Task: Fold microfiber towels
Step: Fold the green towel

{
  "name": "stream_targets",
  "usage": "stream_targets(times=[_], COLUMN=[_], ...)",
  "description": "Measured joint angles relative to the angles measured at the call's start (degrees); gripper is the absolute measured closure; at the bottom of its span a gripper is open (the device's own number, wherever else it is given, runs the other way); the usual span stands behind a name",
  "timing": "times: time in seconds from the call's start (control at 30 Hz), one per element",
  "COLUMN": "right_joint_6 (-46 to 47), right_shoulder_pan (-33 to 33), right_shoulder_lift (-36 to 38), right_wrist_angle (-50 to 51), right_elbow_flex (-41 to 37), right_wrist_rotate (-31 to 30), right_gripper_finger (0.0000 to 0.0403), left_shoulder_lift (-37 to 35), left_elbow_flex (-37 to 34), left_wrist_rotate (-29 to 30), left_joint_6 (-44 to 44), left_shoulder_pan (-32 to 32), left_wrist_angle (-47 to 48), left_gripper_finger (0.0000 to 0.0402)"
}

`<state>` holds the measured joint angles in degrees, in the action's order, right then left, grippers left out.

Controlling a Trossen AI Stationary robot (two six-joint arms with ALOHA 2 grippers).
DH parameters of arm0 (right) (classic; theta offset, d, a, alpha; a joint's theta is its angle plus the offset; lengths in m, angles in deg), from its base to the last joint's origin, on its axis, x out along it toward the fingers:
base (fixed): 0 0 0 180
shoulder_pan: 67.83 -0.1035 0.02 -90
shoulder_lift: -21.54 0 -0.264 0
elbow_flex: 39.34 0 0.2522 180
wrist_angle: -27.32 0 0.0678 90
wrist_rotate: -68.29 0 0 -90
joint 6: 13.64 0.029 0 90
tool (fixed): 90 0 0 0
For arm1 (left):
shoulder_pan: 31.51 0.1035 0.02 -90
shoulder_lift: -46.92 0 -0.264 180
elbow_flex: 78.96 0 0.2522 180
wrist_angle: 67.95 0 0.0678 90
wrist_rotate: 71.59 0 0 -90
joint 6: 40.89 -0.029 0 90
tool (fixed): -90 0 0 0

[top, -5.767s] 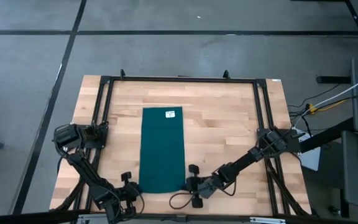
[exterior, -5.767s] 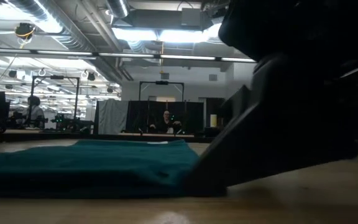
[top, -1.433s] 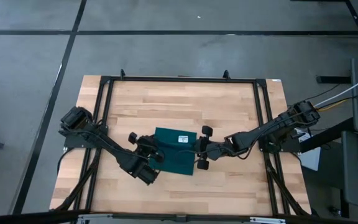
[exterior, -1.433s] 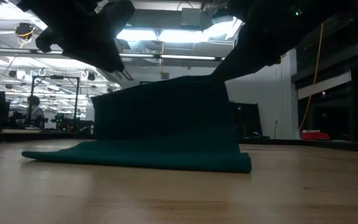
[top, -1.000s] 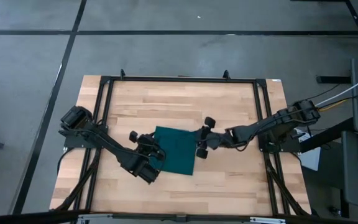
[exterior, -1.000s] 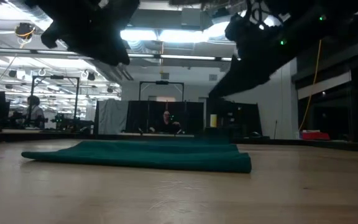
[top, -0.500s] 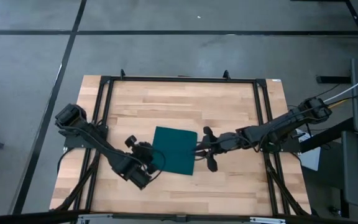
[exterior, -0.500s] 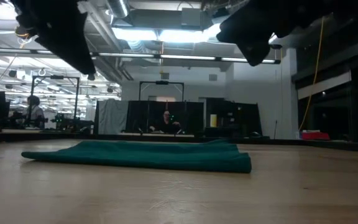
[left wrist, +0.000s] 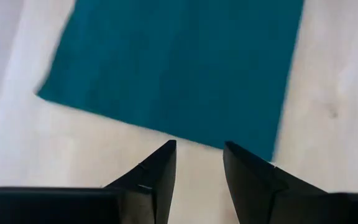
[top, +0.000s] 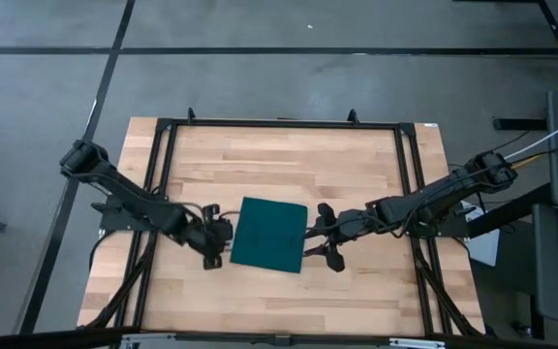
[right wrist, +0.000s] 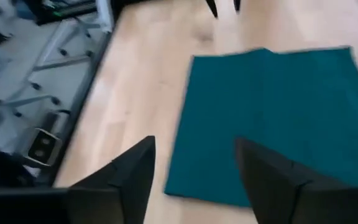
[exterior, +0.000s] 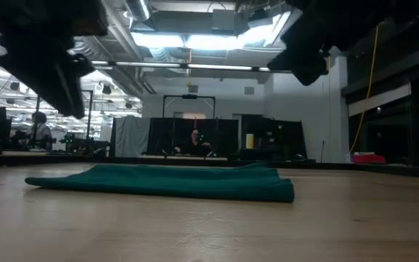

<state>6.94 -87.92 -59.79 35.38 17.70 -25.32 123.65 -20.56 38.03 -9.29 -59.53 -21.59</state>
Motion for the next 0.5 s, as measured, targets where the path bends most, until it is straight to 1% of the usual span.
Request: stream_targets(times=[0.13, 0.2, 0.27, 0.37, 0.5], right_joint_6=[-0.22, -0.2, 0.01, 0.0, -0.25], right_shoulder_pan=[0.73, 1.79, 2.92, 3.59, 3.62], right_shoulder_lift=[-0.9, -2.21, -4.02, -6.1, -8.71], right_wrist_angle=[0.25, -0.03, -0.19, -2.81, -2.79], right_elbow_flex=[0.0, 0.07, 0.0, 0.02, 0.0], right_wrist_rotate=[-3.47, -3.7, -2.24, 0.17, 1.06], right_gripper_finger=[0.0171, 0.0174, 0.0181, 0.0195, 0.0208], left_shoulder_lift=[-0.68, -0.29, 0.48, 1.59, 3.03], left_elbow_flex=[-0.21, -0.17, -0.12, -0.14, -0.23], left_wrist_rotate=[-0.06, -0.75, -2.34, -4.34, -4.32], left_joint_6=[-9.18, -12.07, -13.99, -15.35, -16.5], left_shoulder_pan=[3.68, 6.01, 7.79, 8.74, 8.8], left_wrist_angle=[-0.72, -3.17, -4.58, -6.15, -7.01], left_gripper_finger=[0.0272, 0.0272, 0.0272, 0.0272, 0.0272])
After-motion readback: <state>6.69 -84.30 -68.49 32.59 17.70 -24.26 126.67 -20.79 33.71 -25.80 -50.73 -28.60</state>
